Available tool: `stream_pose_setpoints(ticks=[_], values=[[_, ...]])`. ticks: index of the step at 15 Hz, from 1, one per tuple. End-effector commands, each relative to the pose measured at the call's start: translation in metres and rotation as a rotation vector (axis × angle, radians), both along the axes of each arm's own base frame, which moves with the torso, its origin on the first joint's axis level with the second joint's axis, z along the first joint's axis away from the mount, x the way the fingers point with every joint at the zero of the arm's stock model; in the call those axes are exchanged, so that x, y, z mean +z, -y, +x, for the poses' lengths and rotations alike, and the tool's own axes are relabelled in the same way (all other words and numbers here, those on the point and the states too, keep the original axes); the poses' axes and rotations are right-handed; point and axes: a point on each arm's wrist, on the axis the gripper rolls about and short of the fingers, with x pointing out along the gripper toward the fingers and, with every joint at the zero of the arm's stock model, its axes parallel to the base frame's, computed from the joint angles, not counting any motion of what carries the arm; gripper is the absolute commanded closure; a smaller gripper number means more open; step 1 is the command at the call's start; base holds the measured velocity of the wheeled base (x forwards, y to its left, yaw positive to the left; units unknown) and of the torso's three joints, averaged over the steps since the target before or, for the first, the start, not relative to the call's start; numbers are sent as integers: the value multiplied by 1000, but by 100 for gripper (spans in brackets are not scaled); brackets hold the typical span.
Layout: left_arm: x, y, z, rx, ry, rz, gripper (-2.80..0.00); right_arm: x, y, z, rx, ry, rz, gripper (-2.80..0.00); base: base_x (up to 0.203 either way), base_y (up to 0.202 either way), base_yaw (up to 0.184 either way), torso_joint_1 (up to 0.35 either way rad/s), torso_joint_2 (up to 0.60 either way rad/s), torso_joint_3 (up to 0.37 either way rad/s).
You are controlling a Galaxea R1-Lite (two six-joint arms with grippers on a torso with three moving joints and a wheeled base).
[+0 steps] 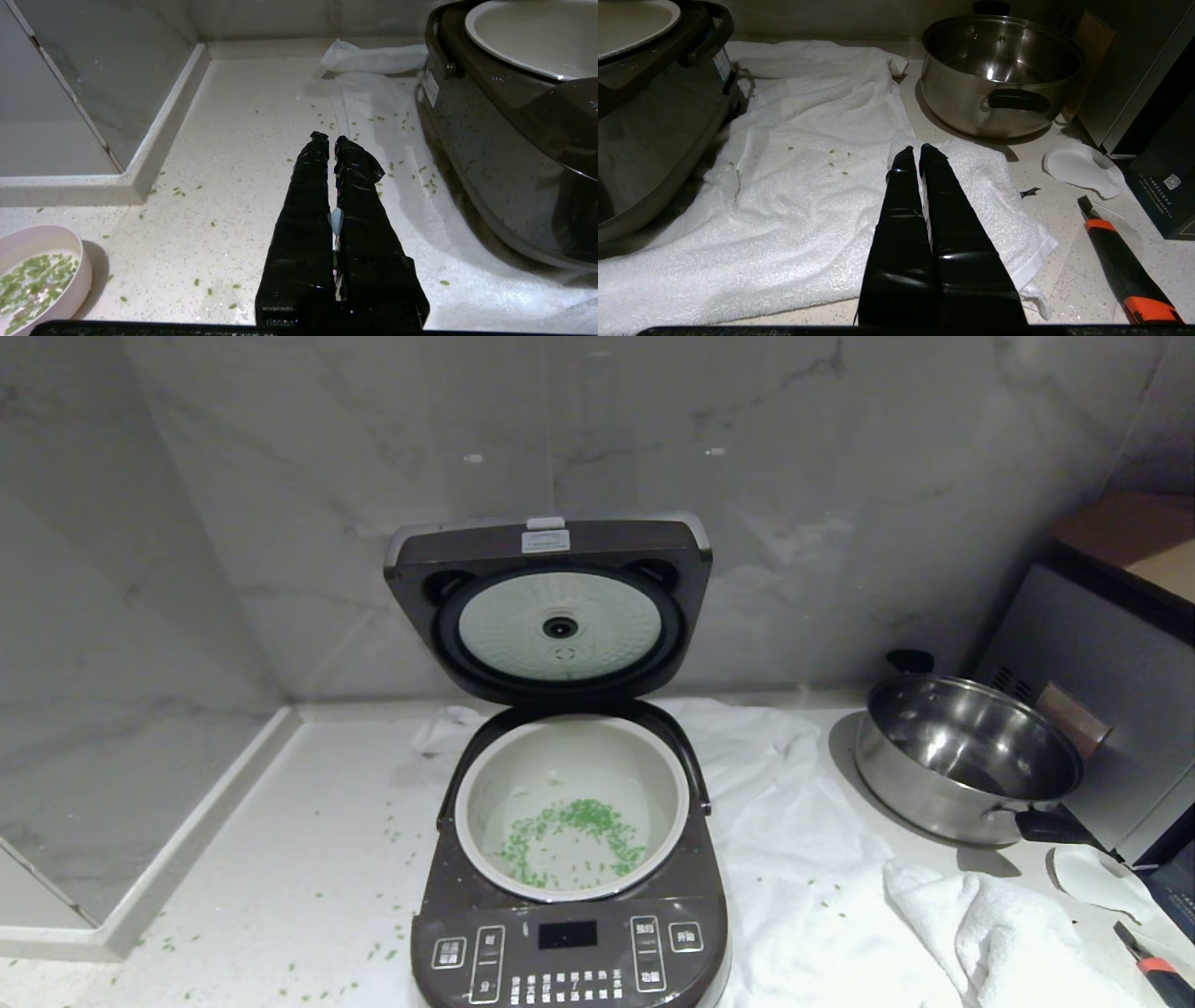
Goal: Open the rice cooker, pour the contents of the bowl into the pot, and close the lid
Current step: Pour the water from the bowl into the rice cooker
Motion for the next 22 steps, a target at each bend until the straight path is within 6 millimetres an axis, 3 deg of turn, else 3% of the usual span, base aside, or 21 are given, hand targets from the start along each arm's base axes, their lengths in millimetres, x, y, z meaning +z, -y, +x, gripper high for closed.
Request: stream_pose_setpoints(ticks=[1, 3, 5, 12, 15, 18, 22], values=[[18, 0, -6, 11, 31, -4, 0, 0, 0, 0, 1, 0, -1, 0, 0, 0, 0, 0, 0, 0], [54, -1, -11, 34, 37, -35, 0, 0, 0, 0, 1, 0, -1, 0, 0, 0, 0, 0, 0, 0], [80, -2, 3, 119, -75, -49, 0, 0, 0, 0, 1, -1, -1, 0, 0, 0, 0, 0, 0, 0], [128, -13, 64, 490, -569, 15, 0, 0, 0, 0, 1, 0, -1, 0, 0, 0, 0, 0, 0, 0], [127, -28, 84, 659, -746, 25, 0, 0, 0, 0, 1, 0, -1, 0, 0, 0, 0, 0, 0, 0], [114, -50, 104, 690, -929, -16, 0, 0, 0, 0, 1, 0, -1, 0, 0, 0, 0, 0, 0, 0], [97, -93, 128, 711, -977, -103, 0, 0, 0, 0, 1, 0, -1, 0, 0, 0, 0, 0, 0, 0]])
